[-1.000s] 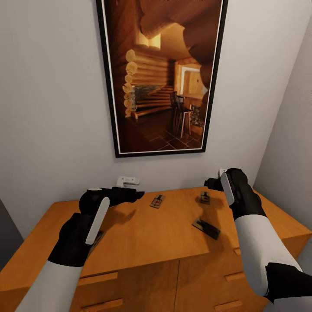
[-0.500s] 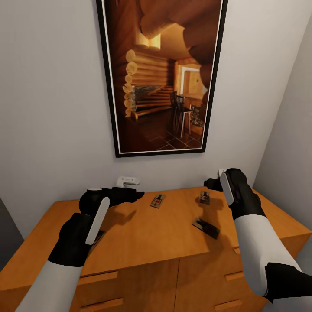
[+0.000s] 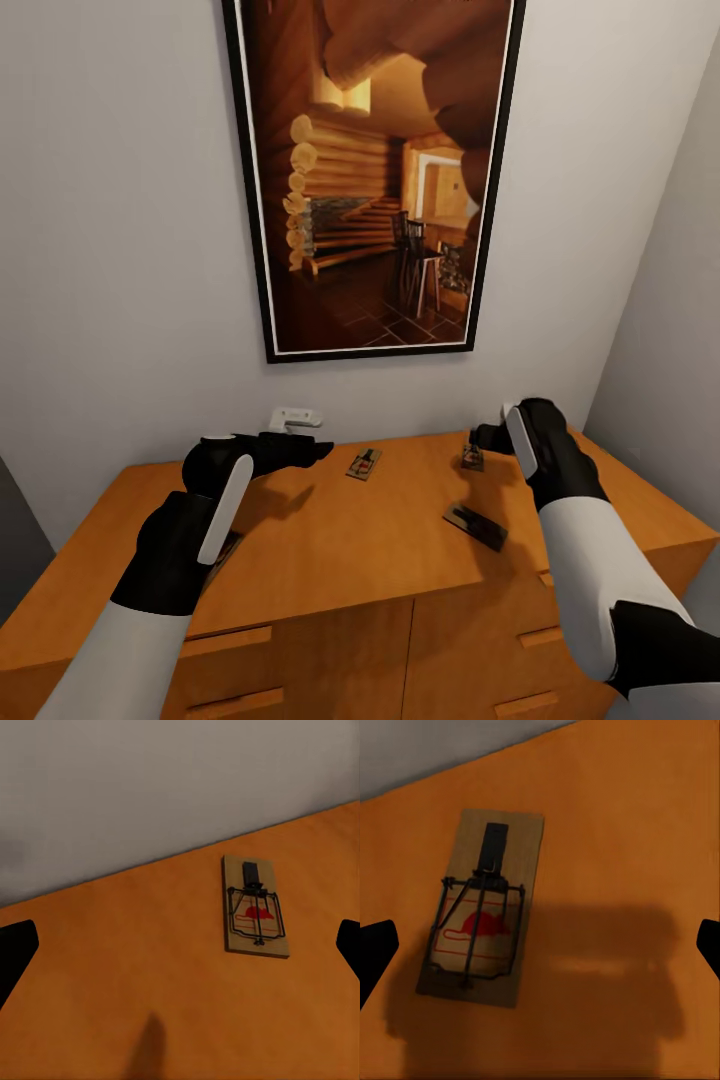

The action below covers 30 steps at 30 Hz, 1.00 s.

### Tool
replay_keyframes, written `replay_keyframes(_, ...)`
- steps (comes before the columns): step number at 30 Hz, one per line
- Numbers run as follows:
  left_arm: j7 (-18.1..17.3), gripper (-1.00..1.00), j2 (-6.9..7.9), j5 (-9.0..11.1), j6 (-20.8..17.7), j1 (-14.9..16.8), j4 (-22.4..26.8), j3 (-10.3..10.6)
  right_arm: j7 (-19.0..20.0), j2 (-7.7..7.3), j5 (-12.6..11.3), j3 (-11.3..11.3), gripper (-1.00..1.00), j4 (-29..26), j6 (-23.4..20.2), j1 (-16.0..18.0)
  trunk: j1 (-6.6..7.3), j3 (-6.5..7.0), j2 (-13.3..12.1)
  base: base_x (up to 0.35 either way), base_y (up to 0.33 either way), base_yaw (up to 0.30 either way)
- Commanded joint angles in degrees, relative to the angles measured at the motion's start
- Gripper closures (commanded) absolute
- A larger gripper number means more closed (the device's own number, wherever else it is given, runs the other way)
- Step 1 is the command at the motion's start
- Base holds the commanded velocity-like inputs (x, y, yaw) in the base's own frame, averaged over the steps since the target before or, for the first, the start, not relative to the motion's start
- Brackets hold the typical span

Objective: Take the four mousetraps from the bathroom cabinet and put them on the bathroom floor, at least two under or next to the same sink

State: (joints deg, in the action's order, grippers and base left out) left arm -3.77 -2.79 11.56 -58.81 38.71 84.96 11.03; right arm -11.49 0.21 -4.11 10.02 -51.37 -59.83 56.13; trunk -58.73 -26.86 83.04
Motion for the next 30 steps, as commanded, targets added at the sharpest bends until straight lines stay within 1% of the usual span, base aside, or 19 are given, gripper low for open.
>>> replay_keyframes(1,-0.26,-1.0,-0.02,-0.14,-0.25,0.05,0.03,-0.04,-0.44,0.07,-0.46,0.51,-1.0,0.43,-0.17,0.04,0.0,-0.07,0.04,0.0,0.0,0.0)
replay_keyframes(11,-0.27,-1.0,-0.02,-0.14,-0.25,0.05,0.03,-0.04,-0.77,0.5,-0.39,3.15,-1.0,1.93,-0.17,0.07,0.0,-0.07,0.04,0.0,0.0,0.0)
replay_keyframes(19,-0.27,-1.0,-0.02,-0.14,-0.25,0.05,0.03,-0.04,-0.95,0.57,-0.38,3.71,-1.0,2.1,-0.17,0.06,0.0,-0.07,0.04,0.0,0.0,0.0)
replay_keyframes(30,-0.27,-1.0,-0.02,-0.14,-0.25,0.05,0.03,-0.04,-0.99,0.64,-0.31,3.77,-1.0,1.55,-0.17,0.05,0.0,-0.07,0.04,0.0,0.0,0.0)
